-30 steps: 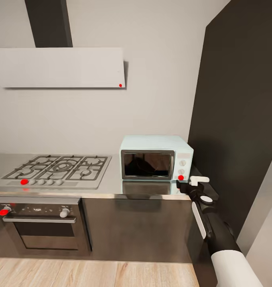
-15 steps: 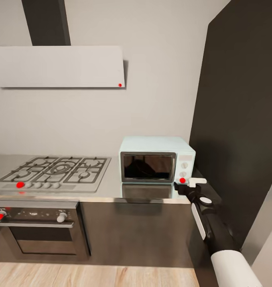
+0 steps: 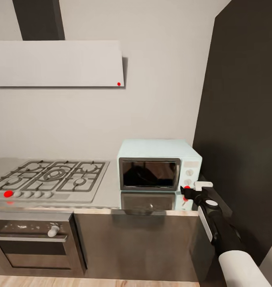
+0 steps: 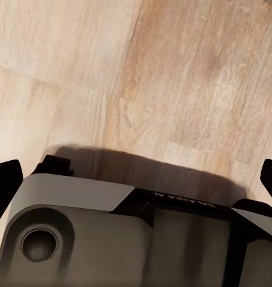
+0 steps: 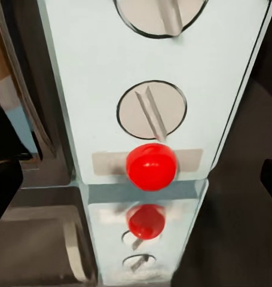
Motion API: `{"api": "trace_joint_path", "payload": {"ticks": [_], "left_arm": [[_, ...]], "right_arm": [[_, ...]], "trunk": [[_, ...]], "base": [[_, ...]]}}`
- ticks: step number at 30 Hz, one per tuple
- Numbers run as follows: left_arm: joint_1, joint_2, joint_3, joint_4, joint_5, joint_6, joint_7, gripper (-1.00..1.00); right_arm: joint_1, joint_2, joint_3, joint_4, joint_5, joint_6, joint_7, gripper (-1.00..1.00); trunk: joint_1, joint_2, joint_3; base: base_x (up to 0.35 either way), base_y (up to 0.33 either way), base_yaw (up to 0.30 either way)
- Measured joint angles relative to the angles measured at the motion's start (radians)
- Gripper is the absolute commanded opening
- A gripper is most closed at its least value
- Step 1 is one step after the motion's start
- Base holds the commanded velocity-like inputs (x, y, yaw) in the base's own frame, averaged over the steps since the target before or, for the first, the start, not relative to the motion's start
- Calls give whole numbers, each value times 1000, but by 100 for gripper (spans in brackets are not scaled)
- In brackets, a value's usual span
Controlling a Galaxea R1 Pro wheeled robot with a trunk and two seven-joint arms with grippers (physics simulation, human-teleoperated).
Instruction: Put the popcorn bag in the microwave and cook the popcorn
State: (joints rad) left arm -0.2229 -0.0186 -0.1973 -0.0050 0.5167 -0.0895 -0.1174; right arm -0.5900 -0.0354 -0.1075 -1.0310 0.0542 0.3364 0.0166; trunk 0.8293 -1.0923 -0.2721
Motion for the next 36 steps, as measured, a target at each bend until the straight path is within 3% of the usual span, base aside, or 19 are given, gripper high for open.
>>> {"api": "trace_joint_path", "payload": {"ticks": [14,26,27,36], "left_arm": [[0,0,0,0,4,0,0,100],[0,0,0,0,5,0,1,100],[0,0,0,0,5,0,1,100],[0,0,0,0,5,0,1,100]], "right_arm": [[0,0,2,1,0,0,1,100],[0,-9,0,75,4,-2,0,100],[0,-10,0,75,4,-2,0,-100],[0,-29,-1,75,3,-1,0,-100]], "trunk": [[0,0,0],[0,0,0],[0,0,0],[0,0,0]], "base": [[10,0,0],[0,0,0],[0,0,0],[0,0,0]]}}
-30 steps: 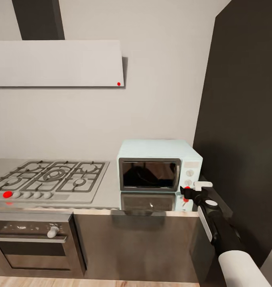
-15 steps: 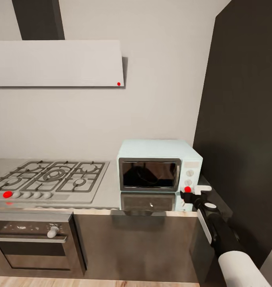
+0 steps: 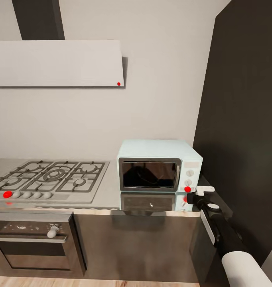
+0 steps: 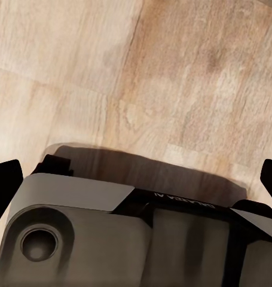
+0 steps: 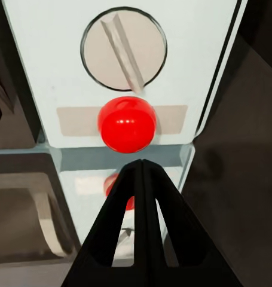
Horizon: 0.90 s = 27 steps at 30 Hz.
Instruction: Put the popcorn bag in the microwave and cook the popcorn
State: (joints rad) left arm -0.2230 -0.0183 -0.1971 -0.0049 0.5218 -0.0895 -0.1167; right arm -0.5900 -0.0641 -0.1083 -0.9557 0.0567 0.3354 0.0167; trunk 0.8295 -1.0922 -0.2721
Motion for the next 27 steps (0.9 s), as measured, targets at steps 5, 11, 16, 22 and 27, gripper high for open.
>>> {"api": "trace_joint_path", "payload": {"ticks": [5,11,16,22,27], "left_arm": [[0,0,0,0,2,0,-1,100],[0,0,0,0,1,0,-1,100],[0,0,0,0,-3,0,-1,100],[0,0,0,0,-3,0,-1,100],[0,0,0,0,-3,0,-1,100]], "right_arm": [[0,0,1,0,0,1,0,-100],[0,0,1,0,0,2,0,-100],[0,0,2,4,-1,0,0,-100],[0,0,2,42,0,-1,0,-100],[0,-2,2,55,0,-1,-1,-100]], "trunk": [[0,0,0],[0,0,0],[0,0,0],[0,0,0],[0,0,0]], "base": [[0,0,0],[38,0,0],[135,0,0],[67,0,0],[6,0,0]]}}
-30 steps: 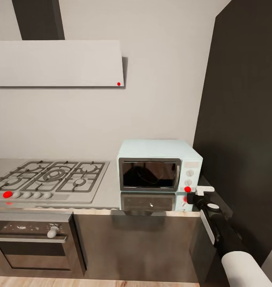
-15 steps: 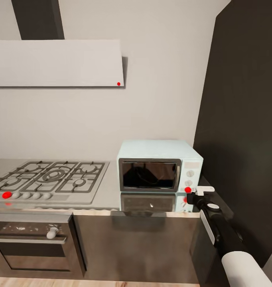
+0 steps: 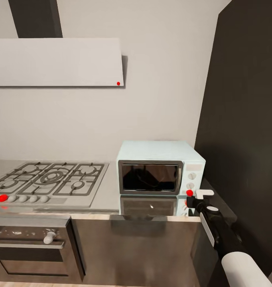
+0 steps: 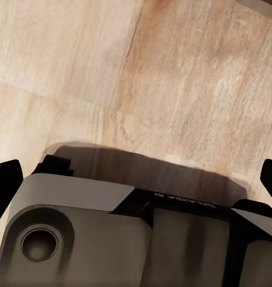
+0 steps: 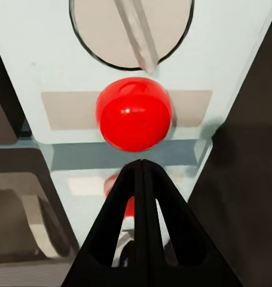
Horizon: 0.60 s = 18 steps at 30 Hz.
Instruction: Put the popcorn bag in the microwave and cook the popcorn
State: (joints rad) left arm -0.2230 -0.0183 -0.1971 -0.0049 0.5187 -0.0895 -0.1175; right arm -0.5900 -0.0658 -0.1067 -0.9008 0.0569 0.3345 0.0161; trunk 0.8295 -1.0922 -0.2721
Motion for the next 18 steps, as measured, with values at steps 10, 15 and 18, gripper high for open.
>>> {"api": "trace_joint_path", "payload": {"ticks": [10,15,18], "left_arm": [[0,0,0,0,0,0,0,100],[0,0,0,0,0,0,0,100],[0,0,0,0,0,0,0,100]], "right_arm": [[0,0,0,16,0,-24,1,-100],[0,0,0,16,0,-24,1,-100],[0,0,0,16,0,-25,1,-100]], "trunk": [[0,0,0],[0,0,0],[0,0,0]], "base": [[3,0,0],[79,0,0],[113,0,0]]}}
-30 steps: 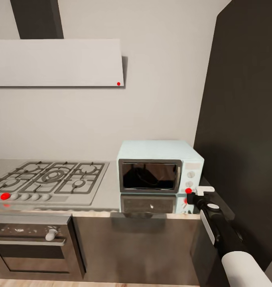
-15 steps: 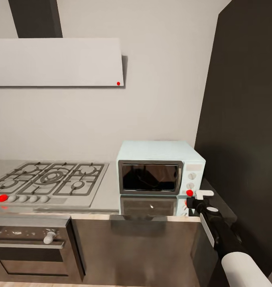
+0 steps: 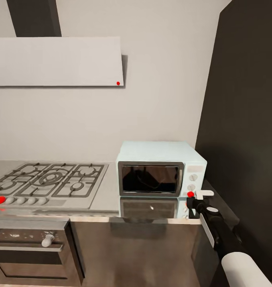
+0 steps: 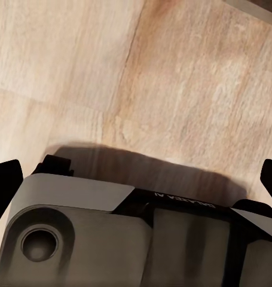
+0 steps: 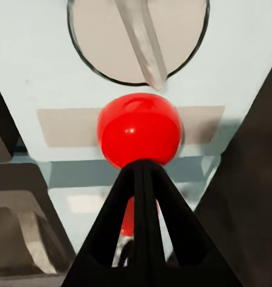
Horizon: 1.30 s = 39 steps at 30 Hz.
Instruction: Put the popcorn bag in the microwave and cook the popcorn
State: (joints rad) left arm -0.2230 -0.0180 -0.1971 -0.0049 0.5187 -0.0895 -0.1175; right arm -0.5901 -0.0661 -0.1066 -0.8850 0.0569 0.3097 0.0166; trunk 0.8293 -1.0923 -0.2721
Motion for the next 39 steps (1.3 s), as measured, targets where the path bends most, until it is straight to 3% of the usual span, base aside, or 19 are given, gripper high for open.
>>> {"api": "trace_joint_path", "payload": {"ticks": [11,15,19,32,39], "left_arm": [[0,1,0,0,0,0,0,100],[0,0,0,0,0,0,0,100],[0,0,0,0,0,0,0,100],[0,-6,1,0,3,0,0,100],[0,-6,1,0,2,0,1,100]], "right_arm": [[5,0,0,13,0,-8,-1,-100],[10,-18,5,19,-17,-15,28,-100],[11,-19,4,19,-15,-18,5,-100],[0,-16,2,-3,6,-3,6,-100],[0,-5,3,-186,7,125,8,-100]], "trunk": [[-5,-1,0],[-8,-1,0],[-6,-1,0],[1,0,0],[1,0,0]], "base": [[109,0,0],[24,0,0],[-1,0,0],[-321,0,0],[-345,0,0]]}}
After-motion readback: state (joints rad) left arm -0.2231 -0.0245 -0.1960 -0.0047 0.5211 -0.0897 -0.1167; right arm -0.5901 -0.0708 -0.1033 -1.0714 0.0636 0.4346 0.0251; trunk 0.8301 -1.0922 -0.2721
